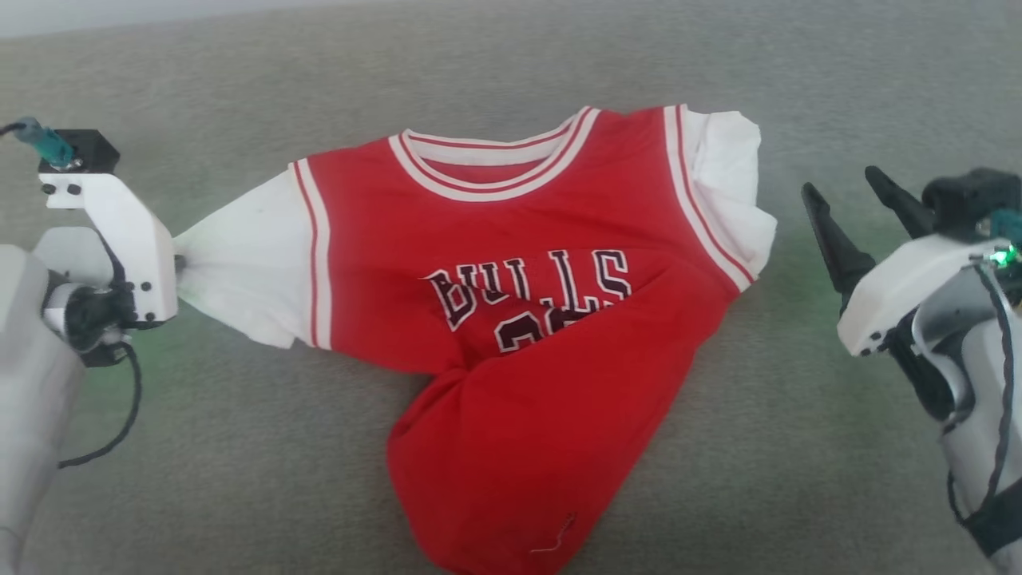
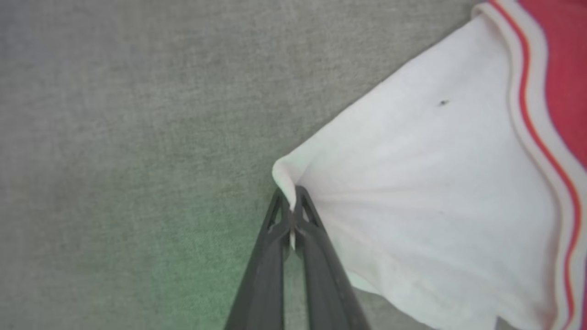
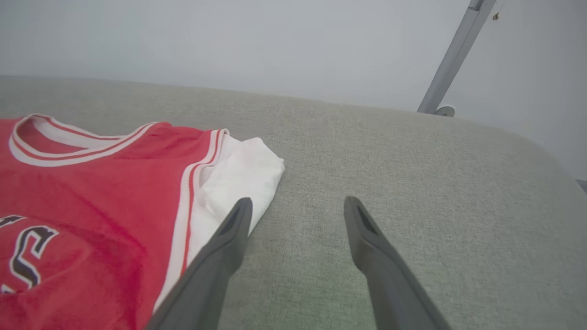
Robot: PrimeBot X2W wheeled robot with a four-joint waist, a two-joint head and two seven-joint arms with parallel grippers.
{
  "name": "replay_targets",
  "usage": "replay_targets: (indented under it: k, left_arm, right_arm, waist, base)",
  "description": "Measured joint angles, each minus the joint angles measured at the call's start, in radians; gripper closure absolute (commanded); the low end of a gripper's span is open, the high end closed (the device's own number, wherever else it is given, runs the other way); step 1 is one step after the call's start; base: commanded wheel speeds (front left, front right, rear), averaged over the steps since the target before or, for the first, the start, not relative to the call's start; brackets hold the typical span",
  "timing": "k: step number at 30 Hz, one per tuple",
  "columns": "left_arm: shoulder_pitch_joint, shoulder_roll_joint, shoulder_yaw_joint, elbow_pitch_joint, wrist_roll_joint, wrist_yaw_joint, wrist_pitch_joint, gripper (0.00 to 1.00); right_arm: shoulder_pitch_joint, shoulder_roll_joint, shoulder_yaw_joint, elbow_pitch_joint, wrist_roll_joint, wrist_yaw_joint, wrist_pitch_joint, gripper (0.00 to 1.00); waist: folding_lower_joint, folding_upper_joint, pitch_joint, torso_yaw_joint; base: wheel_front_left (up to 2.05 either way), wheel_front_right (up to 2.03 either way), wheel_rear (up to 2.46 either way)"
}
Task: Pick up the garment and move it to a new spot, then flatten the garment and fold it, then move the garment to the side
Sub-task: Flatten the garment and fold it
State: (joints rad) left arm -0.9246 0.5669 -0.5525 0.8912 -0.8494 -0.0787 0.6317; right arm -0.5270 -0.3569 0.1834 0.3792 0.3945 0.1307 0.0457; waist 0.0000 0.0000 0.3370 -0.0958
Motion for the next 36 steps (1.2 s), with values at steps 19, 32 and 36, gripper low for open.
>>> replay_targets:
  k: [19,32,36]
  left_arm:
    - [-0.04,-0.121,-0.01,-0.02,-0.021,-0.015,-0.064,1.0]
    - [-0.094,-0.167,-0.022,0.054,-0.028,-0.036,-0.123,1.0]
    - [-0.123,-0.152,-0.025,0.074,-0.02,-0.036,-0.124,1.0]
  right_arm:
    - [-0.285,-0.109,0.136,0.216,0.112,0.0,0.423,0.0]
    - [-0.407,-0.097,0.179,0.315,0.166,0.0,0.632,1.0]
    - [-0.417,-0.095,0.194,0.298,0.176,0.0,0.606,1.0]
  waist:
    - [0.0,0.0,0.063,0.159]
    - [0.0,0.0,0.072,0.199]
    - [0.0,0.0,0.033,0.192]
  base:
    - [0.0,0.0,0.0]
    - [0.0,0.0,0.0]
    - [0.0,0.0,0.0]
